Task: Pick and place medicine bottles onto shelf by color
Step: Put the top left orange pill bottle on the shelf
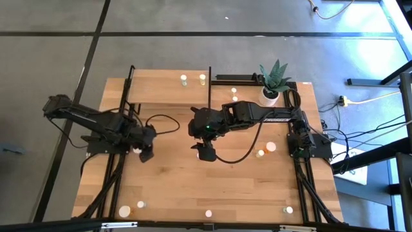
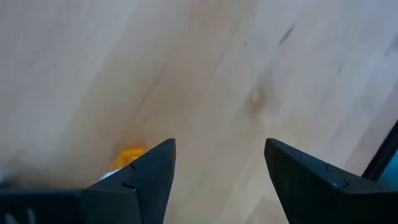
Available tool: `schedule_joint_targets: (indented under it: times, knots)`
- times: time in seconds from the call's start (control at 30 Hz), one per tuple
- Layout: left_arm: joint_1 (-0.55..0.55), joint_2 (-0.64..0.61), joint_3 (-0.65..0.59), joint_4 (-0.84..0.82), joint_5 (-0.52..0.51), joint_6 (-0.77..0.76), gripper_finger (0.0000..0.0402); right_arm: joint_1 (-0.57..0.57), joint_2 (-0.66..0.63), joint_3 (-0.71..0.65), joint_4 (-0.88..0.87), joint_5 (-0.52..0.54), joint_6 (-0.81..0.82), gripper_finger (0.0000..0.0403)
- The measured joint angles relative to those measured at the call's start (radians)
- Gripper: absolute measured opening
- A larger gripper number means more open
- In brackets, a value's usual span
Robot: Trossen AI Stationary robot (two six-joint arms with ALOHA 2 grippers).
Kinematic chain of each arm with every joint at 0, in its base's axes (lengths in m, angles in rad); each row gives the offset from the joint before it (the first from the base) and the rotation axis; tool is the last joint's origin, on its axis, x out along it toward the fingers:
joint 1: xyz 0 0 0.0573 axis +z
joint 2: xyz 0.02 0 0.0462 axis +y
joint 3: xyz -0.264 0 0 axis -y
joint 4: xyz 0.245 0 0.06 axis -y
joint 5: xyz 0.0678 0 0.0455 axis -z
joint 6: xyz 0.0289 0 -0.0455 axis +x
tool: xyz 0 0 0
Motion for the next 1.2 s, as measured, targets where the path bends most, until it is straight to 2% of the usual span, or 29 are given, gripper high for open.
schedule_joint_targets:
  times: [0.23, 0.33, 0.5, 0.63, 0.97, 1.2]
  knots:
    - [0.0, 0.082, 0.0, 0.008, -0.001, -0.145, 0.024, 0.0, 0.0, 0.0, 0.008, 0.0, 0.002, 0.0237]
    - [0.001, 0.082, 0.0, 0.008, -0.018, -0.21, 0.024, 0.0, 0.0, 0.0, 0.01, 0.0, 0.0, 0.0237]
    - [0.001, 0.08, 0.0, -0.023, -0.028, -0.212, 0.024, 0.0, 0.0, 0.0, 0.01, 0.0, 0.0, 0.0237]
    - [0.001, 0.08, 0.0, -0.036, -0.027, -0.281, 0.0241, 0.0, 0.0, 0.0, 0.009, 0.0, 0.001, 0.0237]
    - [0.001, 0.106, 0.0, -0.132, -0.076, -0.383, 0.0321, 0.0, 0.0, 0.0, 0.009, 0.0, 0.001, 0.0237]
    - [0.001, 0.171, 0.0, -0.174, -0.079, -0.429, 0.0329, 0.0, 0.0, 0.0, 0.009, 0.0, 0.0, 0.0237]
